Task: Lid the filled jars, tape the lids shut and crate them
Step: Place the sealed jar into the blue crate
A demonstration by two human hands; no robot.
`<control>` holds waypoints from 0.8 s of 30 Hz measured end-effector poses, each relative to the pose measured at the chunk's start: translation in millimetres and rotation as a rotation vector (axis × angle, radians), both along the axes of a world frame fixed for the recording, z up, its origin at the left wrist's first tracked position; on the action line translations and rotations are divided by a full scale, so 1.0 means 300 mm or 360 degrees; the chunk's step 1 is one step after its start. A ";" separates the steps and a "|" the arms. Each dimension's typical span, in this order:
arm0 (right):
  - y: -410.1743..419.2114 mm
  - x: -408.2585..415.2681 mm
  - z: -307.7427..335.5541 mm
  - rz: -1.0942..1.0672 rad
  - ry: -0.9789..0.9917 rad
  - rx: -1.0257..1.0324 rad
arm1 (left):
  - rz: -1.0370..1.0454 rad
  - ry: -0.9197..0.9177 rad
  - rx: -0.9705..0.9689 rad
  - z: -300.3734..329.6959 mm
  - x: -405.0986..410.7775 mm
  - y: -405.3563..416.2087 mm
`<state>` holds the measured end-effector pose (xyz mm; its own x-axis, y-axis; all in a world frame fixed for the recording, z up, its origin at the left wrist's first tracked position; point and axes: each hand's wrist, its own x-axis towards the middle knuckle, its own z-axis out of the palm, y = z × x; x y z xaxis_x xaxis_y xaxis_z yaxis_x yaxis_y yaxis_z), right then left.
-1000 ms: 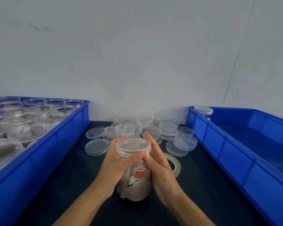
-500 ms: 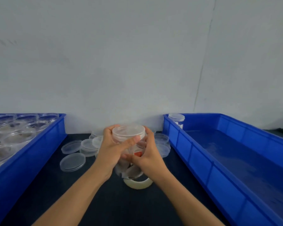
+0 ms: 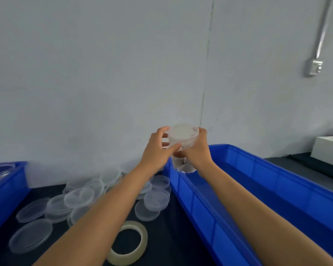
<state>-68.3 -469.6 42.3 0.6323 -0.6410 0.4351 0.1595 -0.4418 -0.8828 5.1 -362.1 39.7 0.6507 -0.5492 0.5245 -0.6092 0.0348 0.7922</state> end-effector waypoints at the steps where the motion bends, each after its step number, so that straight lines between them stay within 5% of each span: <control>1: -0.045 0.010 -0.009 -0.0091 0.0053 -0.0033 | -0.0013 -0.0064 0.0084 -0.008 0.016 -0.041; 9: -0.312 0.088 -0.200 -0.0170 0.0689 0.0072 | 0.0006 -0.0292 0.0859 -0.198 0.113 -0.274; 13: -0.351 0.148 -0.281 -0.0071 0.0763 0.0362 | 0.0054 -0.0329 0.0987 -0.266 0.140 -0.320; 24: -0.370 0.231 -0.354 -0.0102 0.0874 0.0442 | 0.0228 -0.0366 0.1124 -0.331 0.196 -0.371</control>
<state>1.0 -580.7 -63.8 0.6729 -0.7279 -0.1317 -0.3700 -0.1771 -0.9120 63.9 -473.4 -59.7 0.6577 -0.7233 0.2103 -0.7221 -0.5260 0.4493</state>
